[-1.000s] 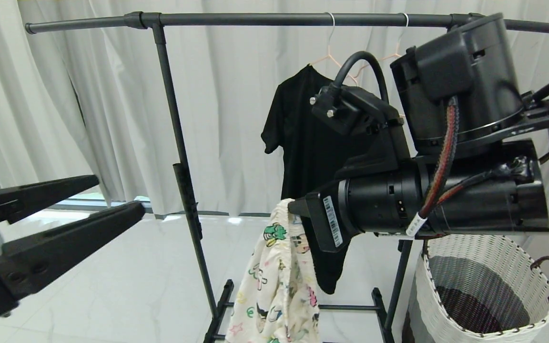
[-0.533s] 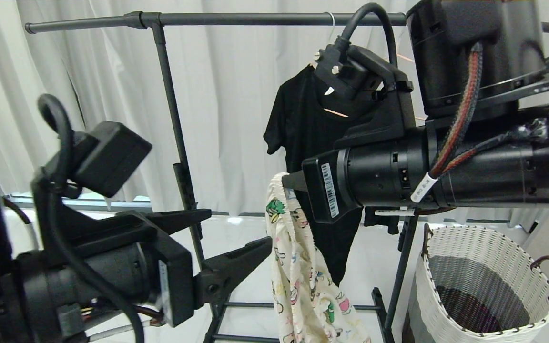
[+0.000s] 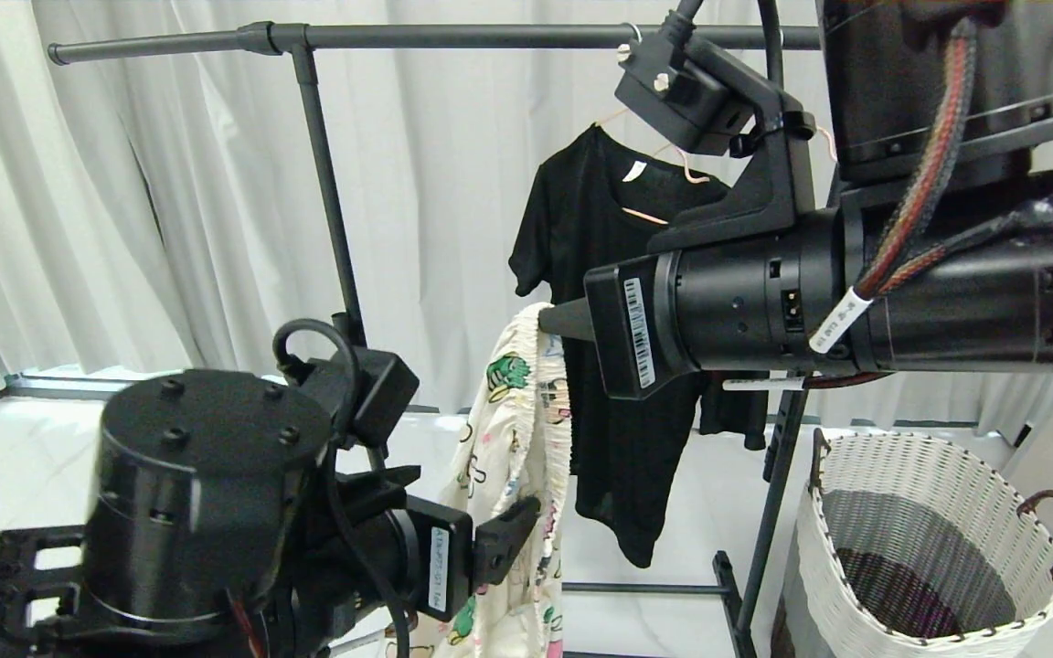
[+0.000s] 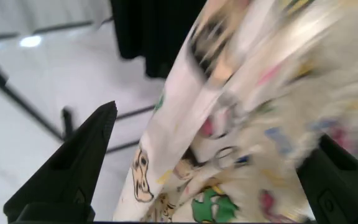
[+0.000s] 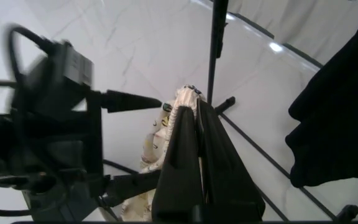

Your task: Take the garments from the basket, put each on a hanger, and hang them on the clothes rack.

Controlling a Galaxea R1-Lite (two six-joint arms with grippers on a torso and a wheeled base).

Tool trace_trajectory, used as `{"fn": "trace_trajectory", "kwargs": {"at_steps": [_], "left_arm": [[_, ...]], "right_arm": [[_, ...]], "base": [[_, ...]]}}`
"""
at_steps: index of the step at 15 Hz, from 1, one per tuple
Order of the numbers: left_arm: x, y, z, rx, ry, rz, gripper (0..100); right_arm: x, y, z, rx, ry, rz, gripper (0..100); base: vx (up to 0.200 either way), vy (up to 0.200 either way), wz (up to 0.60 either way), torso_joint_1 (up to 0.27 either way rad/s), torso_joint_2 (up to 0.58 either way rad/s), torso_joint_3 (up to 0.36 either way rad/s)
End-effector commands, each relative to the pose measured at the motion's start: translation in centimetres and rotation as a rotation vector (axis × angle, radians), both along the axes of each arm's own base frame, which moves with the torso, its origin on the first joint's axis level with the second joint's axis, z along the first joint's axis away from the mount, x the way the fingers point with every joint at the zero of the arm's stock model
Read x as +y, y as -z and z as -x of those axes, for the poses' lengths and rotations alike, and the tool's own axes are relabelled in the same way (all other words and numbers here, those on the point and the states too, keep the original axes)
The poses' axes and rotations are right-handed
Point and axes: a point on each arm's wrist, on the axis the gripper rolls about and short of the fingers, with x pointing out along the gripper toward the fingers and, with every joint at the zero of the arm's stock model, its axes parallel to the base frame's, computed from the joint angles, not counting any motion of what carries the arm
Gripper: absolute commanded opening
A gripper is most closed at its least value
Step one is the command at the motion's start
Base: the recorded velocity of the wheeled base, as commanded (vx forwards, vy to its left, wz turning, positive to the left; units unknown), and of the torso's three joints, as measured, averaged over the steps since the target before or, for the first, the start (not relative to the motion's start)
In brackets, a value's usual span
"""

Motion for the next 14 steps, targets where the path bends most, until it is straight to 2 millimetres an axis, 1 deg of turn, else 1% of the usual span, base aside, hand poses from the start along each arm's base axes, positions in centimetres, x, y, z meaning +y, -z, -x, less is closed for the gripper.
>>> {"fn": "trace_trajectory", "kwargs": {"at_steps": [1,2,4,6,8,10,12,14], "left_arm": [[0.6,2.0,0.5,0.040,-0.017,-0.065,100],[1.2,2.5,1.3,0.038,-0.028,-0.090,100],[1.6,2.5,2.0,0.031,-0.019,-0.090,100],[2.1,3.6,2.7,0.054,-0.010,-0.124,100],[2.4,4.6,3.1,0.079,0.000,-0.156,100],[2.5,5.1,3.4,0.093,0.006,-0.173,100],[2.8,5.5,3.6,0.099,0.005,-0.184,100],[3.0,5.3,3.7,0.091,0.005,-0.177,100]], "right_arm": [[-0.3,-0.3,0.2,-0.007,-0.001,-0.010,0],[-0.4,-0.4,0.2,-0.006,0.000,-0.012,0],[-0.6,-0.6,0.3,-0.011,0.001,-0.018,0],[-0.8,-0.9,0.5,-0.017,-0.001,-0.025,0],[-1.4,-1.5,0.8,-0.025,-0.002,-0.040,0],[-1.9,-1.9,1.1,-0.030,-0.001,-0.049,0],[-2.2,-2.0,1.0,-0.033,0.007,-0.053,0],[-2.4,-2.0,0.6,-0.032,0.024,-0.051,0]], "base": [[0.000,0.000,0.00,0.000,0.00,0.000],[0.000,0.000,0.00,0.000,0.00,0.000],[0.000,0.000,0.00,0.000,0.00,0.000],[0.000,0.000,0.00,0.000,0.00,0.000],[0.000,0.000,0.00,0.000,0.00,0.000],[0.000,0.000,0.00,0.000,0.00,0.000],[0.000,0.000,0.00,0.000,0.00,0.000],[0.000,0.000,0.00,0.000,0.00,0.000]]}}
